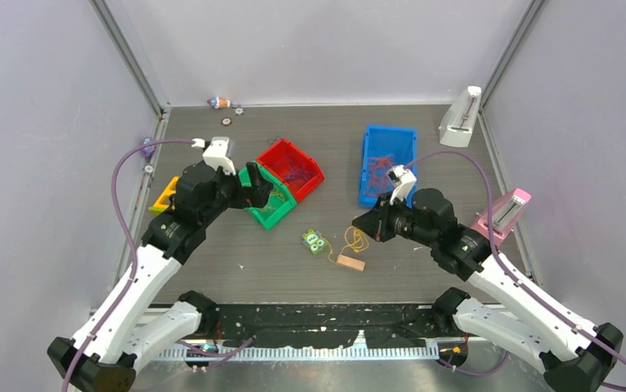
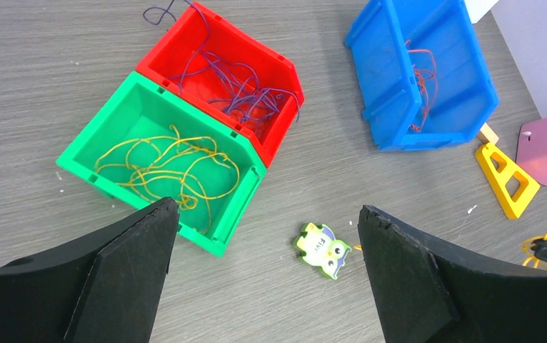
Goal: Untangle the cables
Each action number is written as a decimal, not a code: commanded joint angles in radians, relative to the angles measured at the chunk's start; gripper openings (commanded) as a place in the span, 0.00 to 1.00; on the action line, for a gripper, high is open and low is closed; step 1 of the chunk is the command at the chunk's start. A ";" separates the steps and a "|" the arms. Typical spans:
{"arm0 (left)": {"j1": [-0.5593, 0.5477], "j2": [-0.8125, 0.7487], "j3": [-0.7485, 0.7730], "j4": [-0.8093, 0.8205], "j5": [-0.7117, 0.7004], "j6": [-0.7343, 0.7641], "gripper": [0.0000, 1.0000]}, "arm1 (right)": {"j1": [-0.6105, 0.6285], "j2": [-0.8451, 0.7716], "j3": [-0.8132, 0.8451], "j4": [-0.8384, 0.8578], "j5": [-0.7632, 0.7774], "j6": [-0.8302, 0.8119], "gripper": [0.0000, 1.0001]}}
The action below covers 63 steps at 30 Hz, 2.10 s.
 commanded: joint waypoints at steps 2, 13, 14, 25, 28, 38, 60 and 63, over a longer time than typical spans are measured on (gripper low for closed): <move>0.001 -0.056 0.025 -0.045 -0.050 -0.007 0.97 | 0.074 0.048 0.117 0.100 -0.007 -0.067 0.05; 0.001 -0.148 0.088 -0.145 -0.170 0.038 0.94 | 0.163 0.249 0.345 0.134 0.059 -0.164 0.05; 0.001 -0.155 0.094 -0.161 -0.184 0.048 0.95 | 0.165 0.276 0.355 0.145 0.062 -0.171 0.05; 0.001 -0.283 0.111 -0.273 -0.319 0.172 0.95 | 0.215 0.520 0.580 0.191 0.076 -0.276 0.05; 0.002 -0.313 0.109 -0.295 -0.359 0.208 0.95 | 0.231 0.590 0.657 0.198 0.071 -0.292 0.05; 0.001 -0.446 -0.023 -0.222 -0.435 0.248 0.97 | 0.241 0.850 0.855 0.212 0.125 -0.314 0.05; 0.009 -0.447 -0.107 -0.160 -0.410 0.257 0.97 | 0.101 0.938 1.031 0.160 0.147 -0.337 0.05; 0.011 -0.438 -0.107 -0.158 -0.407 0.259 0.97 | 0.095 0.953 1.034 0.167 0.148 -0.349 0.05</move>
